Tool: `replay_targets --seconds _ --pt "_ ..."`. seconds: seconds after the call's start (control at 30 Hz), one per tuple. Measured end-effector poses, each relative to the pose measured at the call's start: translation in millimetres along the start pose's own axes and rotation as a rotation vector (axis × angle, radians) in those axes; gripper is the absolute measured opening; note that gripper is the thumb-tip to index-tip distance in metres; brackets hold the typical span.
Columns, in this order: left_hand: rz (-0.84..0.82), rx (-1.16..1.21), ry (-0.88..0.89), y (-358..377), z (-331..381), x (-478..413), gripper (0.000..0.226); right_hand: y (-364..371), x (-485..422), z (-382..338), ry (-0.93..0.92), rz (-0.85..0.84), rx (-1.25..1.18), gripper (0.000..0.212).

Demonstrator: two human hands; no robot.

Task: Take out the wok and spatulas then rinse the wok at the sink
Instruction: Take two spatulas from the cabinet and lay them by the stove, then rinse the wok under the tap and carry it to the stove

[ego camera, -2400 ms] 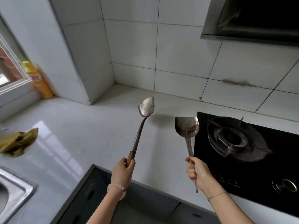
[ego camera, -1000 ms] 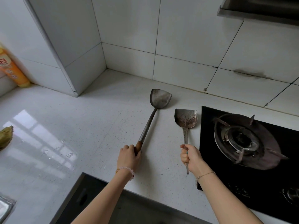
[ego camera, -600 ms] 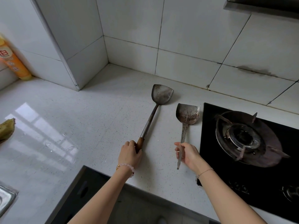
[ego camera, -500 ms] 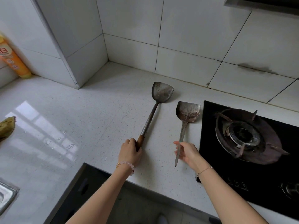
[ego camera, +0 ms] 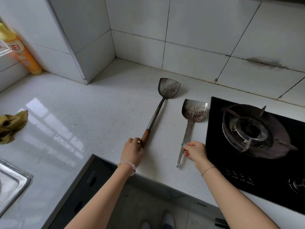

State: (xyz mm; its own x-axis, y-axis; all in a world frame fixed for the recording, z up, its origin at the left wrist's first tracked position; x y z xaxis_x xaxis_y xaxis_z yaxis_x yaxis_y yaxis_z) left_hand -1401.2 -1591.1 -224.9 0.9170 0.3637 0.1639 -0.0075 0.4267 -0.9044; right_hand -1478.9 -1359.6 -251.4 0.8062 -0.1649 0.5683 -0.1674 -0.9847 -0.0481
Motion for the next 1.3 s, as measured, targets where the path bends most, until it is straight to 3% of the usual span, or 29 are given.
replay_targets --seconds 0.33,0.53,0.73,1.03,1.17,1.23,1.3 --pt "0.061 0.103 -0.016 -13.6 -4.9 33.8 0.030 -6.0 15.8 2.9 0.048 0.002 -0.078 0.009" --pt "0.049 0.237 0.076 -31.4 13.1 51.9 0.027 -24.8 48.0 -8.7 0.018 -0.066 -0.198 0.013" --pt "-0.043 0.503 0.211 -46.4 64.1 62.4 0.023 -64.3 94.7 -35.0 -0.108 -0.108 -0.322 0.014" --pt "-0.298 0.849 0.408 -56.4 166.7 80.8 0.018 -168.8 146.8 -57.5 -0.364 0.071 -0.438 0.023" --pt "-0.296 0.782 0.544 -54.4 206.9 97.1 0.015 -218.3 169.0 -63.3 -0.494 0.188 -0.411 0.022" --pt "-0.189 0.612 0.659 -51.5 226.0 106.0 0.016 -244.0 182.8 -66.4 -0.608 0.290 -0.315 0.018" --pt "-0.028 0.425 0.787 -52.2 247.2 117.3 0.033 -271.2 199.2 -67.8 -0.717 0.404 -0.155 0.015"
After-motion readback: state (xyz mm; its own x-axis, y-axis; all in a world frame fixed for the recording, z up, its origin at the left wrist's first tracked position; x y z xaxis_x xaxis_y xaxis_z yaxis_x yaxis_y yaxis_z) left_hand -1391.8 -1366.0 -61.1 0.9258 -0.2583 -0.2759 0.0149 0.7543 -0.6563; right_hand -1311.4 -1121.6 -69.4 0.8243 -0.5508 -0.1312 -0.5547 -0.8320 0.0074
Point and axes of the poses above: each hand's wrist, its own x-axis away from the middle knuckle, its own y-axis out of the palm, z = x × y, the point moved 3 cm from there along -x, towards the middle knuckle, and after that the axes turned 14 degrees about -x, right-handed, at the moved point
